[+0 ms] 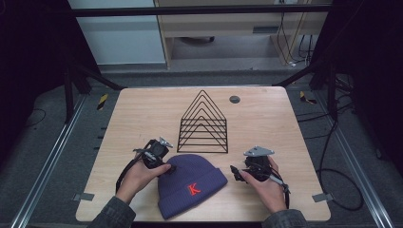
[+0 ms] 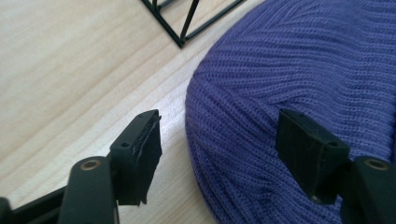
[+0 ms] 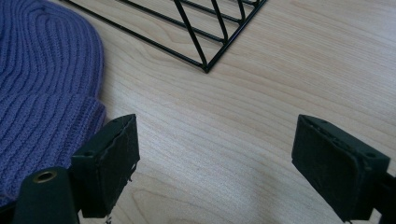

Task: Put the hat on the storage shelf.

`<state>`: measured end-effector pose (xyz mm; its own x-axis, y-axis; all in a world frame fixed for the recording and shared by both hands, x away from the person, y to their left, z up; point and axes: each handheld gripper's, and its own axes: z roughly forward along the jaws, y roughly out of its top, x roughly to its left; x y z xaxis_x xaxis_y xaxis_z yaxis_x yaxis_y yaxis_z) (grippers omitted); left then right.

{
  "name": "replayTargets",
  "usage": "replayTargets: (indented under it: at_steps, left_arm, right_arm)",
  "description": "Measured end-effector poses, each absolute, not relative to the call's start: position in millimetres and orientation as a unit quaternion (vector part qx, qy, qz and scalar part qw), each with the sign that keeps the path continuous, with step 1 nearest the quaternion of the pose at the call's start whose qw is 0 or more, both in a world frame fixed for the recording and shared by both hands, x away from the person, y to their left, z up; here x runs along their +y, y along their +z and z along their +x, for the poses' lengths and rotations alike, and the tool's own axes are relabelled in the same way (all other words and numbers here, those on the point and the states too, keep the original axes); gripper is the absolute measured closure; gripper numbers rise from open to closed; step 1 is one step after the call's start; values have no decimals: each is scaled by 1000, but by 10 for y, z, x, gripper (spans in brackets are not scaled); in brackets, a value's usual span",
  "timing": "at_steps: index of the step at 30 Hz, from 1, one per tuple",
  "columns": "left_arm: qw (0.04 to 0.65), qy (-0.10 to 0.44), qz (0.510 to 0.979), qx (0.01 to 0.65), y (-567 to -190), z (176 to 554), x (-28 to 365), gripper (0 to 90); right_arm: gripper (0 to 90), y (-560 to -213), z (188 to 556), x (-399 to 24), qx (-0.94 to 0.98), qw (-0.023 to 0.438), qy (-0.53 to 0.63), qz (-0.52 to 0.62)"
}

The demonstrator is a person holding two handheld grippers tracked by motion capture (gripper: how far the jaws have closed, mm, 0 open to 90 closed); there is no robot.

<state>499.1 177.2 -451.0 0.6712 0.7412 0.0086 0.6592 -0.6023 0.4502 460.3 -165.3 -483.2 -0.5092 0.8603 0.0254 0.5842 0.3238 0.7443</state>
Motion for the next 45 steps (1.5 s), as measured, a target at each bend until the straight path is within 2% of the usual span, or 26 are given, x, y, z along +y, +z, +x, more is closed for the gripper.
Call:
replayTargets:
  at_steps: [19, 23, 26, 27, 28, 29, 32, 39, 45]
  left_arm:
    - [200, 63, 891, 403, -4656, 5050, 1763, 474]
    - [197, 60, 893, 400, -4650, 5054, 1750, 542]
    - [202, 57, 893, 398, -4658, 5052, 1752, 618]
    - [205, 56, 893, 398, -4658, 5050, 1756, 672]
    - [208, 57, 892, 398, -4660, 5048, 1761, 672]
    - [215, 60, 891, 396, -4654, 5034, 1773, 717]
    - [222, 67, 890, 391, -4636, 5005, 1790, 763]
    - [242, 87, 890, 378, -4541, 4912, 1825, 794]
    - [275, 127, 887, 349, -4271, 4735, 1806, 800]
  right_arm:
    - [156, -4834, 4598, -1654, 789, 185, 363, 460]
    - [158, -4837, 4599, -1657, 788, 185, 364, 461]
    - [158, -4842, 4603, -1660, 788, 185, 364, 461]
    - [159, -4842, 4603, -1662, 787, 185, 365, 462]
    - [159, -4840, 4603, -1664, 787, 185, 365, 463]
    - [160, -4836, 4606, -1674, 787, 188, 366, 461]
    - [162, -4832, 4603, -1682, 783, 188, 366, 466]
    - [163, -4825, 4606, -1702, 781, 192, 368, 467]
    - [165, -4816, 4604, -1706, 779, 195, 368, 470]
